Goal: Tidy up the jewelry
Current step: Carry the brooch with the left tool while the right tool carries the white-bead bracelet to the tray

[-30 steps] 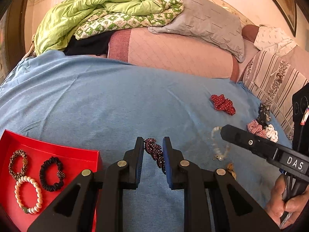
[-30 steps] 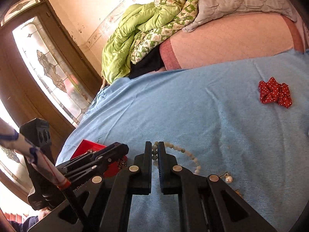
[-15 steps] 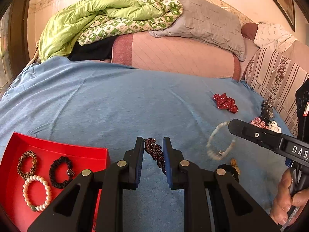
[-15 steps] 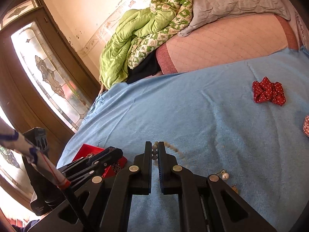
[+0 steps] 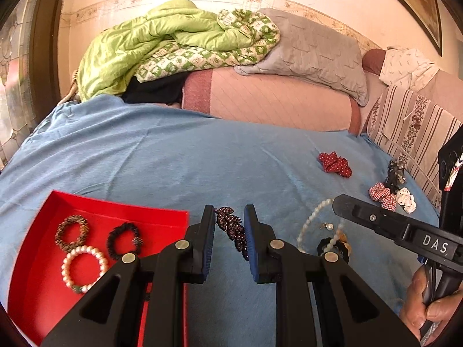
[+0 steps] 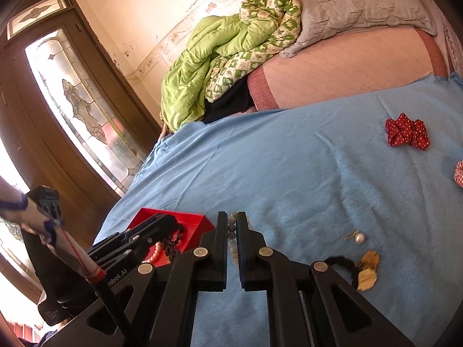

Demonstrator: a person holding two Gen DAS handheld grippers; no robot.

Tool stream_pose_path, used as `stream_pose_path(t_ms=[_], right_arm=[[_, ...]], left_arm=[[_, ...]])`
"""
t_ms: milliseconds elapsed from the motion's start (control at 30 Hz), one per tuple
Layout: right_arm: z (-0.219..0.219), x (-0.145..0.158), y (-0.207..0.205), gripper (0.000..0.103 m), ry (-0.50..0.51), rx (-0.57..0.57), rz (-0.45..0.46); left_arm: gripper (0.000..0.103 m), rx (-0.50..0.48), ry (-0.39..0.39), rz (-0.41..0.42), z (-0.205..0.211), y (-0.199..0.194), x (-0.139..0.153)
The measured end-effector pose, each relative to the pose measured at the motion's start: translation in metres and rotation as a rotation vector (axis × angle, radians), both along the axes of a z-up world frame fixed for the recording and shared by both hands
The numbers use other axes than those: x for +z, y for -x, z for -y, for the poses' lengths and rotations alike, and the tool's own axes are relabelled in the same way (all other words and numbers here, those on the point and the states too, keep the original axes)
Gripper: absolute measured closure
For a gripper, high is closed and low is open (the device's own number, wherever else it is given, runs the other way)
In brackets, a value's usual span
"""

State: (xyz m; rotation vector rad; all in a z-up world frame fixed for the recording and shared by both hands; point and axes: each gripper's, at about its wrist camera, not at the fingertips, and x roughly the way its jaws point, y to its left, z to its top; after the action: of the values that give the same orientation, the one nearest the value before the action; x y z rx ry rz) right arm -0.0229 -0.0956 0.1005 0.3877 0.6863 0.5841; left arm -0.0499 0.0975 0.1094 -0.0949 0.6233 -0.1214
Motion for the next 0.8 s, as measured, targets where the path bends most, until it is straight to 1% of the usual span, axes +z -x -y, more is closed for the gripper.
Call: stream_pose_path(t_ms=[133,233,400,500,600,700,800], right_arm=[[-0.012,0.003,0.010,0.096,0.009,0.015,0.010],[-0.024,0.005,0.022,0.096,0.037,0.032,0.031],[-0.044,0.011,0.035,0.096,0.007,0.074,0.027],[-0.058,0.021,0.044,0.096,-0.005,0.108,0.043],[-0.074,0.031,0.052,0.096,-0.027,0.148,0.053],[-0.090,0.036,0.055,0.096,-0.056,0.185,0.038],[-0.110,0.036,0.059,0.096,-0.060,0.228,0.016]], left_arm=[[0.084,0.031,0.003,0.014,-0.021,0.023,0.005],[0.084,0.068,0.006,0.019,-0.043,0.037,0.006],[0.084,0.166,0.034,0.004,-0.095,0.055,0.002],[0.084,0.218,0.025,0.008,-0.120,0.064,-0.001],[0.084,0.259,0.060,-0.006,-0.148,0.069,-0.007],[0.084,0.284,0.072,-0.033,-0.166,0.068,-0.015],[0.084,0.308,0.070,-0.063,-0.181,0.066,-0.022]])
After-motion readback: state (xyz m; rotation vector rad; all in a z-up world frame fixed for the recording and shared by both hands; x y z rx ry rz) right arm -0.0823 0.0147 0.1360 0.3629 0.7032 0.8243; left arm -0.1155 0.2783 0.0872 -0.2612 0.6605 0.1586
